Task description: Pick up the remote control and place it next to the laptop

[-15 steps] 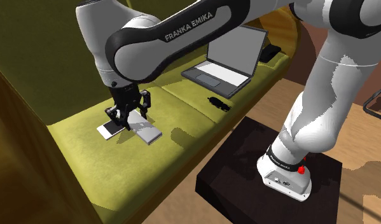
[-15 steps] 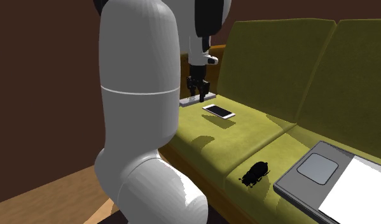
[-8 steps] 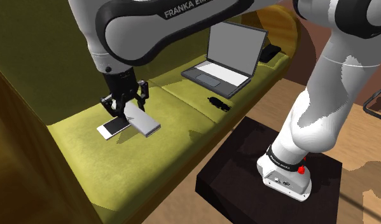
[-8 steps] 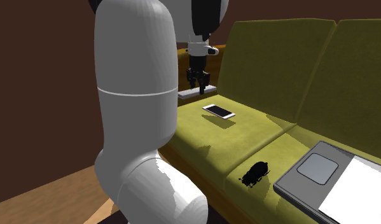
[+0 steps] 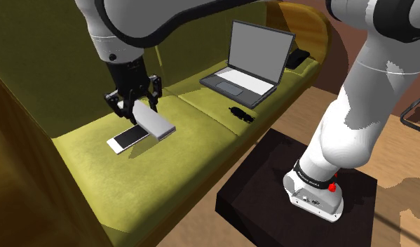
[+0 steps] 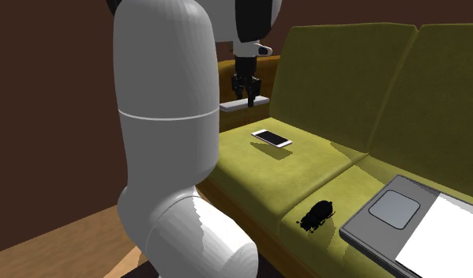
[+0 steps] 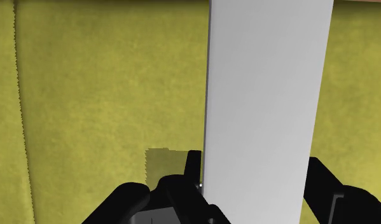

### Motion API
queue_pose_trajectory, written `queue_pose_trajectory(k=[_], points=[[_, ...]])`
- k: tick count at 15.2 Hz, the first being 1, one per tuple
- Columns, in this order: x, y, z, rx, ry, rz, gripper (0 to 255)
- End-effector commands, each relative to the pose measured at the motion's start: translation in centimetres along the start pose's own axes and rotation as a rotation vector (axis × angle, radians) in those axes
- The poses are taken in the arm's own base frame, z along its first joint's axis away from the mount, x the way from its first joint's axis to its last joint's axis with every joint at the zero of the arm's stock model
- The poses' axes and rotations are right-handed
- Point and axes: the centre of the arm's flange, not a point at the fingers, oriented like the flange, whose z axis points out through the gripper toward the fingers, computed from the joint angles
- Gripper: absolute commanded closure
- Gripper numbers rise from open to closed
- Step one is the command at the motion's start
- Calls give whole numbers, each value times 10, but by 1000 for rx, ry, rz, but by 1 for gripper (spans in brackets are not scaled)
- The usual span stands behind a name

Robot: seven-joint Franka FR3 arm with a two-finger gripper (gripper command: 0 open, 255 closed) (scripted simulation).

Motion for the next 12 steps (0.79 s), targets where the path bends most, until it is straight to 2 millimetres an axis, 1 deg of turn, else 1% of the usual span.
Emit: queue_pose_trajectory(k=[1,12], points=[[0,1,-12,0,0,0,255],[-1,3,-70,0,0,0,255]])
